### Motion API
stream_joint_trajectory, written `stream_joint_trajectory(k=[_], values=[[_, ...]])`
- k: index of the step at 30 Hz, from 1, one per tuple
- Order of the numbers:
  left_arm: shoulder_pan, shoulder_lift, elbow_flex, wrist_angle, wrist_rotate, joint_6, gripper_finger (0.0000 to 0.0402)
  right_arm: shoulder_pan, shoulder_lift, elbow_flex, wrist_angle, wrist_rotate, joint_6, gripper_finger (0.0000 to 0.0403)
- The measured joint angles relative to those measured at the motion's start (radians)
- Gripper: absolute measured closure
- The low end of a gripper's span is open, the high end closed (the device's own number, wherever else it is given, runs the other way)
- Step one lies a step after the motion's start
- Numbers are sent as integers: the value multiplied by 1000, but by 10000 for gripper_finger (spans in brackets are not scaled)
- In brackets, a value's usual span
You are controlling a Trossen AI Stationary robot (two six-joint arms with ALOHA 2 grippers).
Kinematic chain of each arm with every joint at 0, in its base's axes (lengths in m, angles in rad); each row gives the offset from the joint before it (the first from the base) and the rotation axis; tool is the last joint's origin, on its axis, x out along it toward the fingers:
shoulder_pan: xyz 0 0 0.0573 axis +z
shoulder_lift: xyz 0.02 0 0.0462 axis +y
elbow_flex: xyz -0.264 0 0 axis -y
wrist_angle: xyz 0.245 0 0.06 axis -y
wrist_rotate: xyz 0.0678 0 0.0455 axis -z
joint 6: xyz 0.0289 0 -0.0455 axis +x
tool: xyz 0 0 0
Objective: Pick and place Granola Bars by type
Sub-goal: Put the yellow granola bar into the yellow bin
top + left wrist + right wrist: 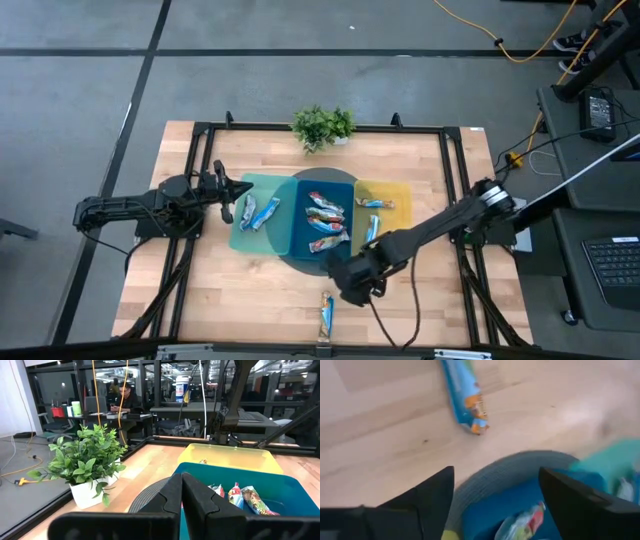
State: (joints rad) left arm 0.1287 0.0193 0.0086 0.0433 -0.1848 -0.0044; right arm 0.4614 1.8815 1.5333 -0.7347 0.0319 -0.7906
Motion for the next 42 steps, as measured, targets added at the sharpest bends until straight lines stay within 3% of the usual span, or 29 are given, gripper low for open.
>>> stream_joint_trajectory(k=[11, 18, 30, 35, 42], values=[[0, 0, 0, 0, 0, 0, 395, 36, 190, -1, 192, -38, -209, 116], [0, 0, 0, 0, 0, 0, 393, 26, 241, -1, 308, -117, -208, 116], [0, 0, 0, 0, 0, 0, 393, 3, 298, -1, 283, -174, -134, 120], [0, 0, 0, 0, 0, 0, 391, -11, 299, -1, 266, -186, -107, 165], [0, 0, 0, 0, 0, 0, 395, -17, 299, -1, 223, -214, -95, 271]])
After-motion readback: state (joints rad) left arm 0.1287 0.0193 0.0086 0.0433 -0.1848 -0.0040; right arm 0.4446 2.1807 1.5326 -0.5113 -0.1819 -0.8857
